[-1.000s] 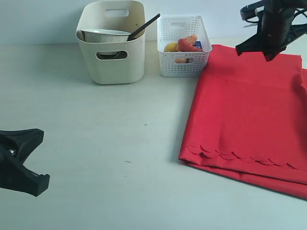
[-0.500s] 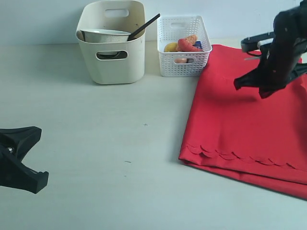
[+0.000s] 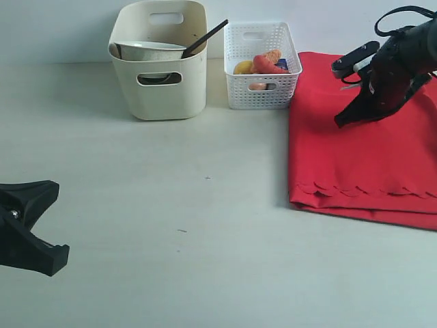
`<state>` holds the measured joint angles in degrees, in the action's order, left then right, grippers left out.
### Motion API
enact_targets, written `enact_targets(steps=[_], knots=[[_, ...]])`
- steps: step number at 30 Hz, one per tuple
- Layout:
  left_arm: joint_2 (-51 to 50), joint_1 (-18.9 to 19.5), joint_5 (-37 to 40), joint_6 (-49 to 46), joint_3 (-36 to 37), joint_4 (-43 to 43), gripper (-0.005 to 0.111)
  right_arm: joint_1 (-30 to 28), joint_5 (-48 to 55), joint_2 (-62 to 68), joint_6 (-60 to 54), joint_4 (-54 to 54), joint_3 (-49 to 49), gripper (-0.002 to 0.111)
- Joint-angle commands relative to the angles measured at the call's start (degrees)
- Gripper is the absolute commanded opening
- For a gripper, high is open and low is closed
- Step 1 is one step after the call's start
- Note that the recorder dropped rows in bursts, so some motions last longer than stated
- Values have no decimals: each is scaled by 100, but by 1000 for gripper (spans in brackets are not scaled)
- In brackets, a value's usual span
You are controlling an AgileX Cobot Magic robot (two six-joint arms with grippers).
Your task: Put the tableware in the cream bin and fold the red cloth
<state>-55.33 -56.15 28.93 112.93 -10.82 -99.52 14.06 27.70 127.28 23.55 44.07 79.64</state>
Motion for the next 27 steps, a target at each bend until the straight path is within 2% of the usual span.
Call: enact_targets(steps=[1,7,12,18,22,27], knots=[[28,24,73,21,18,-42,3,-7,-90,340,107,111,674,0],[28,24,112,-8,18,-42,3,-7,46,399,107,93,1298,0],[28,24,228,-8,18,-42,3,-7,927,-59,374,-12,1593,0],[28,24,279,-20,18,-42,3,-7,1350,-515,-118,-905,1569,0],[28,24,357,-20,18,-42,3,-7,1064,-524,-416,-1587,1172,0],[28,24,357,-20,18,-42,3,-7,60,-524,-390,-1671,37,0]])
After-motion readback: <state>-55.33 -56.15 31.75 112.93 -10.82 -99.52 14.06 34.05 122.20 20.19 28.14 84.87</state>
